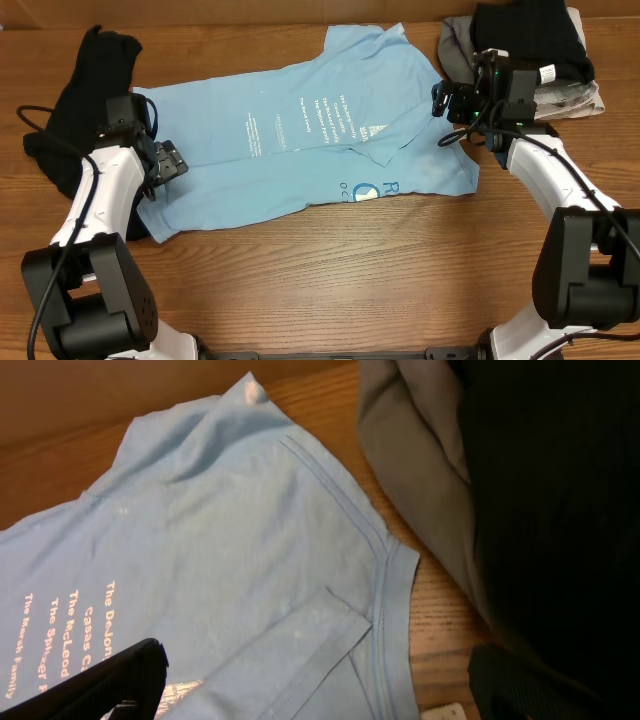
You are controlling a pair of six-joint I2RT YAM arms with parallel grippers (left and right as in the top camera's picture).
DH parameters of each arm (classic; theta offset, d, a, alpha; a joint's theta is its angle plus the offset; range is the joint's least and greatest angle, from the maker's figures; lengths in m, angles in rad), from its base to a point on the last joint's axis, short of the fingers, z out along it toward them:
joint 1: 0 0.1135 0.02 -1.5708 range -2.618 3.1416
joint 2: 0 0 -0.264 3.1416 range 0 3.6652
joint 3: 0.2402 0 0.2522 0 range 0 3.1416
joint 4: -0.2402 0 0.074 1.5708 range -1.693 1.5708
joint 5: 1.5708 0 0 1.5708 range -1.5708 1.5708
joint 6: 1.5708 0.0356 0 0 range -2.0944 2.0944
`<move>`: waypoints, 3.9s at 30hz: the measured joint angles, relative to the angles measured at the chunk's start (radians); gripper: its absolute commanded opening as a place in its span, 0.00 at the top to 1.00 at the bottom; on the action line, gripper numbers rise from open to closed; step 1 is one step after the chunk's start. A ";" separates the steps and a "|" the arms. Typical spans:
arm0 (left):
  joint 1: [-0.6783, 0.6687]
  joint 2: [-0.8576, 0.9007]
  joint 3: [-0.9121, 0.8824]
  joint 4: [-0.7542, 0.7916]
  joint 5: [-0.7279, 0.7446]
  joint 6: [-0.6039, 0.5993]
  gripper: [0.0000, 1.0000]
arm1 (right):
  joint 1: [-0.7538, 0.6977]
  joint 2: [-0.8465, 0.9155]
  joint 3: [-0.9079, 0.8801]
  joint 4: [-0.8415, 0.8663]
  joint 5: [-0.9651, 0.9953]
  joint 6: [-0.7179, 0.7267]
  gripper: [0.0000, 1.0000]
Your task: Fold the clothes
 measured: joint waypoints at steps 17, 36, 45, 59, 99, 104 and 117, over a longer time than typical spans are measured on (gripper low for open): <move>0.071 0.006 0.348 -0.299 0.106 0.055 0.00 | -0.001 -0.111 0.211 -0.394 -0.040 0.000 0.00; 0.270 0.009 -0.080 -0.081 0.323 0.077 0.67 | -0.001 -0.117 0.213 -0.437 -0.054 0.000 0.00; 0.280 0.010 -0.130 0.010 0.327 0.072 0.67 | -0.001 -0.117 0.213 -0.439 -0.054 0.001 0.00; 0.314 0.010 -0.105 0.018 0.283 0.069 0.41 | -0.001 -0.117 0.213 -0.439 -0.054 0.000 0.00; 0.368 0.164 -0.099 0.315 0.203 0.092 0.22 | -0.001 -0.109 0.213 -0.442 -0.054 0.000 0.00; 0.380 0.187 -0.077 0.315 0.211 0.092 0.21 | -0.001 -0.108 0.213 -0.442 -0.054 0.000 0.00; 0.547 0.213 -0.053 0.393 0.256 0.111 0.11 | -0.001 -0.108 0.213 -0.443 -0.054 0.000 0.00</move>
